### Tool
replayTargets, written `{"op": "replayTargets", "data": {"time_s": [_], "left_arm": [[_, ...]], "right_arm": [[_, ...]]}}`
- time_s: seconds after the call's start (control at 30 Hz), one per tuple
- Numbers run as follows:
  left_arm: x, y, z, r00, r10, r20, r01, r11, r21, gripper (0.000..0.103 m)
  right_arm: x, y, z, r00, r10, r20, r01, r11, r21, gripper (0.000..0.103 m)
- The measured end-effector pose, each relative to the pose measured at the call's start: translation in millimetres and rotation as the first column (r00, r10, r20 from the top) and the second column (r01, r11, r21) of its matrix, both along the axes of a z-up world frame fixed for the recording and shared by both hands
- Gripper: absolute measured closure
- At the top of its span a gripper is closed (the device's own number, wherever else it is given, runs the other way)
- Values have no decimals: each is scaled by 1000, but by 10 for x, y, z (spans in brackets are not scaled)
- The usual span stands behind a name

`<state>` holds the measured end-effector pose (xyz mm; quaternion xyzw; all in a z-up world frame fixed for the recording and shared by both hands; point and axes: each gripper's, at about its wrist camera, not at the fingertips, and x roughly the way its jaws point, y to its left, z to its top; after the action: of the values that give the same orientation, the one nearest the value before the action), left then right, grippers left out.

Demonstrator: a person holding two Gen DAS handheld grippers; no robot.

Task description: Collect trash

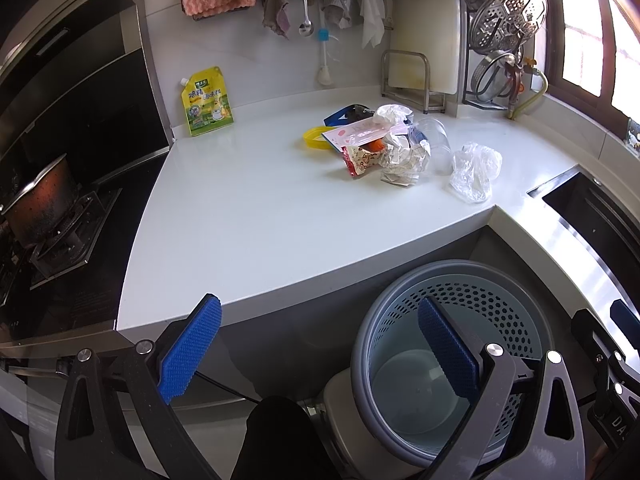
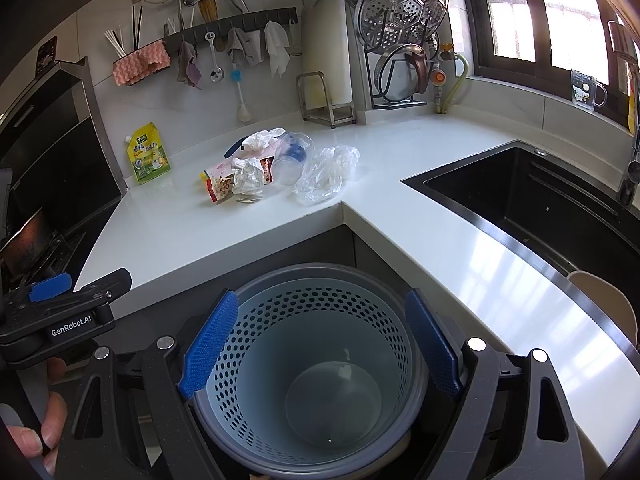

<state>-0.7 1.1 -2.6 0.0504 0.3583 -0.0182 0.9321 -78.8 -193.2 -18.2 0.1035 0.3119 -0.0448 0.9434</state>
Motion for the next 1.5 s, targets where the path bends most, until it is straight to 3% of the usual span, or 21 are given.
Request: {"op": "replayTargets", "data": {"time_s": [0.9,1.2,1.5], "left_arm": [[127,47,-95,1000,11,3,-11,1000,-5,6],[612,-55,-74,999,7,32,-7,1000,9,6],[1321,-219,-31,1000,13,15,-13,998,-53,6]], "right_arm": [[113,-93,-106,1000,-13,-28,13,1000,15,21],[709,-328,-7,999,35,-30,-35,999,17,21],[1646,-559,133,994,91,-54,-90,996,17,21]]}}
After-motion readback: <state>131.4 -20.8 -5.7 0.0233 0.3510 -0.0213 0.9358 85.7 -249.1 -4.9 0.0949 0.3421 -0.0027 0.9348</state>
